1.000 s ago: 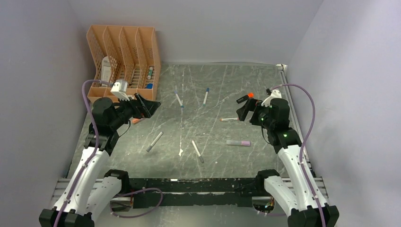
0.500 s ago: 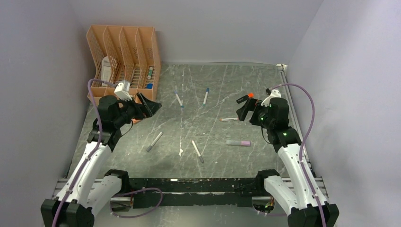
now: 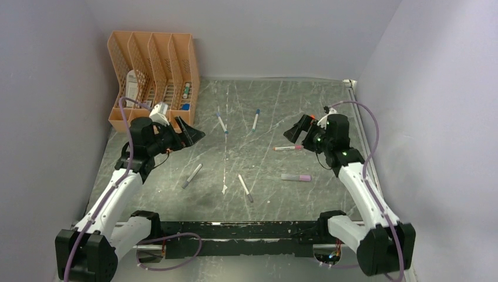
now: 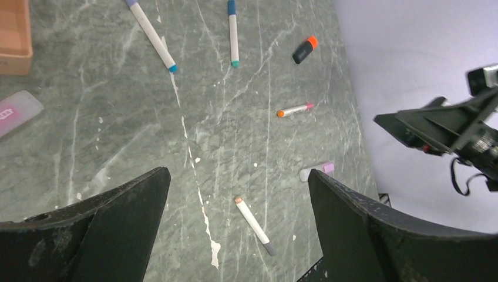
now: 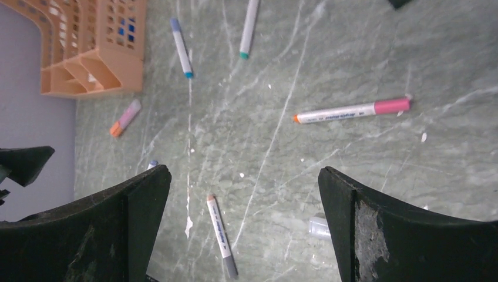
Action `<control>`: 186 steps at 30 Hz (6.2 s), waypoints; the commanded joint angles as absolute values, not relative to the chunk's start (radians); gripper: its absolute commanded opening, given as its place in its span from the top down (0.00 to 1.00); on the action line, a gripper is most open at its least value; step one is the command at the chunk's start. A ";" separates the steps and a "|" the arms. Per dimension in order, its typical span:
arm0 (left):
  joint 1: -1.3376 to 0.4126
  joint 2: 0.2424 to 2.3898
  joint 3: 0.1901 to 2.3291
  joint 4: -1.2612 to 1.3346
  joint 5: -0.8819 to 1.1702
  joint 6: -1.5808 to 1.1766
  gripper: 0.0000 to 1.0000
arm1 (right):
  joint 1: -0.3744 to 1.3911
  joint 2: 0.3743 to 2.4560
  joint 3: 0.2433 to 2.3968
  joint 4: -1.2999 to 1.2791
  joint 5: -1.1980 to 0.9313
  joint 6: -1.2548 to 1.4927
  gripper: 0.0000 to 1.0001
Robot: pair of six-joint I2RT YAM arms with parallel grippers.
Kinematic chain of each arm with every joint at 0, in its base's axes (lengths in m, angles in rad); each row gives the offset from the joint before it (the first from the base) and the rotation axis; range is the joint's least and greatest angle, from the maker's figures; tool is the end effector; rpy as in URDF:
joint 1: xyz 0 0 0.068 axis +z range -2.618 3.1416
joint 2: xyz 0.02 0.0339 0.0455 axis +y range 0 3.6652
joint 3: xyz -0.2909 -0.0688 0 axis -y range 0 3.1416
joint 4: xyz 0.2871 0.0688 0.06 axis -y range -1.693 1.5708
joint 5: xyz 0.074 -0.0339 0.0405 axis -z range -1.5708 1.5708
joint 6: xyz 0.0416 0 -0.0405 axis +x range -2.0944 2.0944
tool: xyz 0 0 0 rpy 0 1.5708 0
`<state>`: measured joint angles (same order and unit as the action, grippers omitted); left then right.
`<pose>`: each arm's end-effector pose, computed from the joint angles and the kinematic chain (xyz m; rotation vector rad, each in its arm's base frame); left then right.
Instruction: Open the pen caps
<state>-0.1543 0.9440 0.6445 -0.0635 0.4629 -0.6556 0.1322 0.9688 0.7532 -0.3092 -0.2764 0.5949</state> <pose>0.2396 -0.0561 0.2822 -0.1807 2.0138 -0.9747 0.2436 0.0438 0.2933 0.3253 2.1330 0.7205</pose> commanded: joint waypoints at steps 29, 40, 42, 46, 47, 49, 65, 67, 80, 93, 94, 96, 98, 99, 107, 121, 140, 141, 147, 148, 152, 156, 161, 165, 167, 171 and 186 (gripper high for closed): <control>-0.237 1.069 0.711 -0.125 0.544 -0.628 0.01 | 0.176 1.520 0.912 -0.364 0.076 0.647 0.36; -0.245 1.134 0.710 -0.092 0.566 -0.604 0.01 | 0.220 1.670 0.995 -0.366 0.106 0.663 0.36; -0.245 1.132 0.702 -0.080 0.570 -0.609 0.01 | 0.227 1.689 1.033 -0.370 0.112 0.663 0.36; -0.247 1.128 0.697 -0.082 0.568 -0.607 0.01 | 0.234 1.724 1.062 -0.374 0.126 0.655 0.36; -0.247 1.130 0.699 -0.085 0.567 -0.605 0.01 | 0.237 1.735 1.072 -0.378 0.128 0.651 0.36; -0.247 1.132 0.701 -0.094 0.566 -0.598 0.01 | 0.240 1.759 1.095 -0.385 0.130 0.639 0.38; -0.248 1.118 0.696 -0.107 0.558 -0.599 0.01 | 0.314 1.630 1.123 -0.476 0.260 0.580 0.45; -0.250 1.121 0.695 -0.099 0.559 -0.603 0.01 | 0.313 1.605 1.085 -0.474 0.254 0.591 0.44; -0.264 1.119 0.687 -0.098 0.554 -0.605 0.01 | 0.253 1.682 0.994 -0.397 0.209 0.678 0.41; -0.265 1.094 0.690 -0.116 0.545 -0.605 0.01 | 0.251 1.888 1.158 -0.396 0.233 0.626 0.41; -0.265 1.093 0.690 -0.118 0.545 -0.603 0.01 | 0.251 1.896 1.164 -0.395 0.230 0.620 0.41; -0.265 1.087 0.691 -0.123 0.543 -0.603 0.01 | 0.250 1.889 1.166 -0.388 0.219 0.615 0.42; -0.265 1.084 0.692 -0.127 0.543 -0.603 0.01 | 0.250 1.839 1.128 -0.348 0.206 0.621 0.42; -0.265 1.082 0.691 -0.128 0.542 -0.603 0.01 | 0.250 1.817 1.112 -0.334 0.200 0.623 0.42; -0.267 1.087 0.686 -0.117 0.550 -0.611 0.01 | 0.239 1.775 1.127 -0.335 0.175 0.637 0.40; -0.268 1.097 0.686 -0.107 0.550 -0.613 0.01 | 0.213 1.908 1.260 -0.433 0.193 0.729 0.37; -0.274 1.131 0.669 -0.066 0.564 -0.626 0.01 | 0.246 1.995 1.302 -0.491 0.274 0.500 0.70; -0.275 1.132 0.669 -0.065 0.563 -0.626 0.01 | 0.255 1.987 1.290 -0.483 0.276 0.479 0.72; -0.291 1.152 0.670 -0.064 0.552 -0.625 0.01 | 0.361 1.965 1.257 -0.464 0.330 0.346 0.76; -0.293 1.152 0.670 -0.064 0.549 -0.625 0.01 | 0.381 1.963 1.254 -0.463 0.340 0.326 0.76; -0.299 1.161 0.670 -0.064 0.542 -0.627 0.01 | 0.440 1.944 1.228 -0.445 0.328 0.295 0.73; -0.302 1.161 0.676 -0.079 0.532 -0.623 0.01 | 0.443 1.911 1.192 -0.443 0.279 0.297 0.58; -0.304 1.160 0.680 -0.089 0.525 -0.620 0.01 | 0.443 1.868 1.152 -0.469 0.269 0.291 0.55; -0.304 1.170 0.683 -0.090 0.523 -0.620 0.01 | 0.440 1.864 1.141 -0.507 0.282 0.290 0.56; -0.306 1.175 0.686 -0.087 0.525 -0.620 0.01 | 0.438 1.870 1.137 -0.509 0.272 0.285 0.60; -0.308 1.185 0.693 -0.082 0.532 -0.623 0.01 | 0.433 1.900 1.134 -0.504 0.225 0.284 0.79; -0.311 1.172 0.613 0.213 0.683 -0.873 0.01 | 0.462 1.561 1.077 -0.441 -0.208 0.299 1.00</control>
<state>-0.3012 1.1839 0.6300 0.0616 0.5858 -0.7467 0.4473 1.7260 1.1107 -0.4725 0.0563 0.2844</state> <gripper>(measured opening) 0.992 0.045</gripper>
